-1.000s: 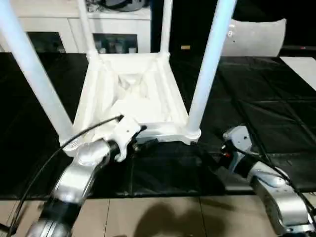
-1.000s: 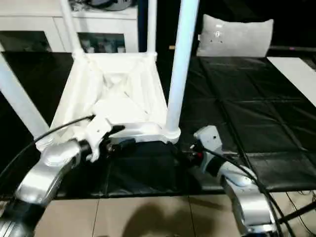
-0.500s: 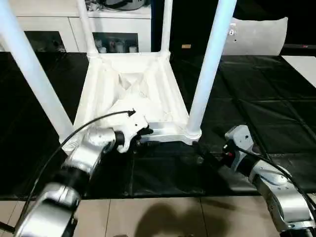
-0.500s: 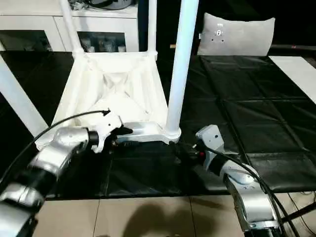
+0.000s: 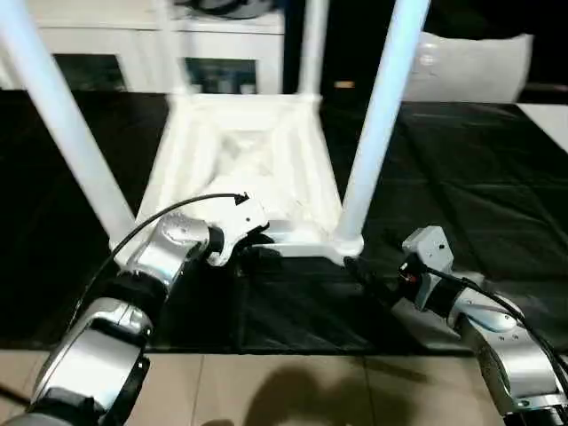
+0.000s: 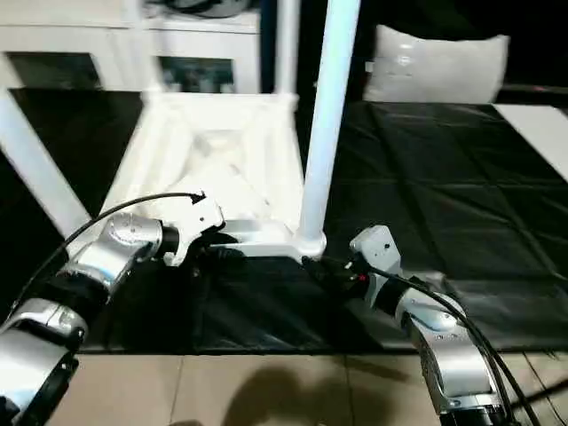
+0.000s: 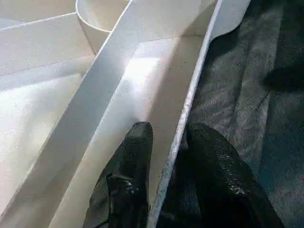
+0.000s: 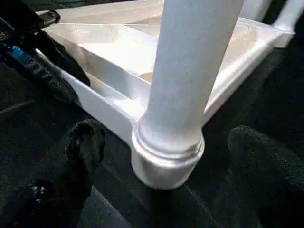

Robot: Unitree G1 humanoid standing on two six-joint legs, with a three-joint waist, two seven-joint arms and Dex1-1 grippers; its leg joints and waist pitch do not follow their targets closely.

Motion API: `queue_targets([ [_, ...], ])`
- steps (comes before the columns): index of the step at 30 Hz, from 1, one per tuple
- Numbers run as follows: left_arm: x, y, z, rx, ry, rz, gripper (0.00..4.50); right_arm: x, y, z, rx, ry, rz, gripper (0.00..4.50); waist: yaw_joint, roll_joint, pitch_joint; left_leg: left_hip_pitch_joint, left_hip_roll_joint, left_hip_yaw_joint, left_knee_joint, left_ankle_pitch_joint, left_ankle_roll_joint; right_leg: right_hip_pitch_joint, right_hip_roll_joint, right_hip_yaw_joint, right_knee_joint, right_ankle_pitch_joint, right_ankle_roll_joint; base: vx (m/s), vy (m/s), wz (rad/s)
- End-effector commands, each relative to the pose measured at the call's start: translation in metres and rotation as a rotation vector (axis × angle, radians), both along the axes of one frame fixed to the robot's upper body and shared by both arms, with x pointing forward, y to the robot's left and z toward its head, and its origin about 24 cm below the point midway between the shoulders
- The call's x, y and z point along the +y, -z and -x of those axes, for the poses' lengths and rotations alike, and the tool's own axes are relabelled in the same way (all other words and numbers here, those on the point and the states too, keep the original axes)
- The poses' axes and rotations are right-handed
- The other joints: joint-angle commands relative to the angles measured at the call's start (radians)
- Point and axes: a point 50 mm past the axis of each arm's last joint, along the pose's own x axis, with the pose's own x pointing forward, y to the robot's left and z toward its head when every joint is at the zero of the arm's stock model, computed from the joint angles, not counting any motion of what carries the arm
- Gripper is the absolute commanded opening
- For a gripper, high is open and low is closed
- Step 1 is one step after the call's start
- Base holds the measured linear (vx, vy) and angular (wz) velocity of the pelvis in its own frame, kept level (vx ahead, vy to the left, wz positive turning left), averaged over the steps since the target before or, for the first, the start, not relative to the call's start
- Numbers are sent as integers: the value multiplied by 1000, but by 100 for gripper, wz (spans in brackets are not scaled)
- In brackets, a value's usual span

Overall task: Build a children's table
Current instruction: Rotate leg to tighten

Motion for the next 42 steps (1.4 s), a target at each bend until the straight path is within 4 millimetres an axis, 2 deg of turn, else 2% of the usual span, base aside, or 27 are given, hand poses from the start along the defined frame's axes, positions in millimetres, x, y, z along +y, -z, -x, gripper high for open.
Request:
queue_targets([
  [1, -6, -2, -1, 0, 76, -36, 99, 0, -4, -2, -21, -14, 15, 450, 0, 3, -60, -5, 120, -50, -90, -29, 53, 54, -137, 101, -76, -193, -148, 0, 0, 0],
  [7, -7, -4, -2, -16, 118, -51, 77, 1, -3, -1, -20, -24, 16, 450, 10, 1, -59, -7, 117, -48, -91, -31, 50, 59, -140, 101, -82, -226, -131, 0, 0, 0],
  [15, -6, -4, 3, -25, 211, -104, 69, 0, -1, 2, -14, -28, 25, 450, 12, 5, -61, -4, 126, -52, -95, -15, 48, 56, -141, 102, -71, -171, -143, 0, 0, 0],
  [16, -3, -4, 5, -21, 221, -115, 68, -1, 0, 2, -14, -28, 26, 450, 12, 11, -60, -6, 127, -53, -96, -14, 46, 58, -142, 102, -69, -164, -145, 0, 0, 0],
  [17, -1, -5, 6, -17, 226, -119, 65, -1, 0, 2, -13, -26, 27, 450, 10, 8, -60, -7, 127, -52, -96, -13, 45, 59, -142, 103, -69, -158, -147, 0, 0, 0],
  [18, 1, -6, 8, -10, 222, -105, 57, -2, 0, 2, -13, -24, 28, 450, 9, 11, -63, -6, 129, -52, -95, -5, 40, 61, -145, 103, -61, -128, -163, 0, 0, 0],
  [20, 4, -8, 13, 6, 215, -75, 36, -4, 0, 3, -12, -20, 28, 450, 4, 10, -62, -11, 130, -52, -95, -2, 40, 63, -146, 104, -54, -96, -183, 0, 0, 0],
  [21, 4, -8, 15, 11, 217, -68, 32, -4, 0, 4, -11, -19, 27, 450, -1, 9, -62, -10, 126, -49, -94, 0, 42, 63, -143, 105, -56, -90, -190, 0, 0, 0],
  [22, 6, -9, 20, 19, 229, -64, 30, -5, 0, 5, -10, -21, 26, 450, -4, 9, -61, -12, 121, -47, -93, 2, 49, 64, -142, 105, -59, -95, -191, 0, 0, 0],
  [26, 8, -8, 34, 50, 273, -60, 1, -4, 2, 7, -1, -46, 25, 450, -14, 9, -63, -15, 125, -47, -92, 22, 65, 65, -140, 104, -50, -72, -203, 0, 0, 0],
  [29, 8, -9, 42, 81, 298, -58, 1, -2, 2, 9, 0, -74, 21, 450, -19, 11, -59, -12, 123, -46, -91, 14, 81, 61, -134, 103, -55, -89, -207, 0, 0, 0],
  [33, 6, -13, 43, 61, 284, -22, 1, -1, 0, 10, -2, -95, 12, 450, -18, 11, -57, -11, 121, -45, -93, -13, 70, 61, -133, 103, -65, -150, -193, 0, 0, 0],
  [34, 5, -14, 43, 56, 280, -7, 1, -1, -1, 11, -2, -109, 8, 450, -17, 16, -58, -9, 122, -46, -92, -14, 67, 61, -132, 103, -65, -148, -191, 0, 0, 0],
  [35, 5, -14, 44, 54, 276, -2, 1, -1, -1, 11, -1, -113, 7, 450, -17, 13, -58, -9, 122, -46, -92, -7, 69, 60, -130, 103, -63, -135, -189, 0, 0, 0],
  [39, 5, -14, 44, 26, 243, 0, 1, -5, -2, 11, 3, -121, 15, 450, -15, 12, -61, -11, 121, -45, -88, 33, 87, 61, -131, 103, -53, -70, -202, 0, 0, 0],
  [41, 6, -12, 44, 40, 212, 6, 1, -6, -2, 11, 5, -121, 17, 450, -13, 13, -61, -12, 119, -44, -87, 31, 94, 62, -131, 102, -55, -86, -200, 0, 0, 0],
  [42, 6, -11, 44, 46, 209, 9, 28, -6, -2, 11, 5, -121, 17, 450, -13, 13, -61, -12, 119, -44, -87, 31, 94, 62, -131, 102, -55, -86, -200, 0, 0, 0],
])
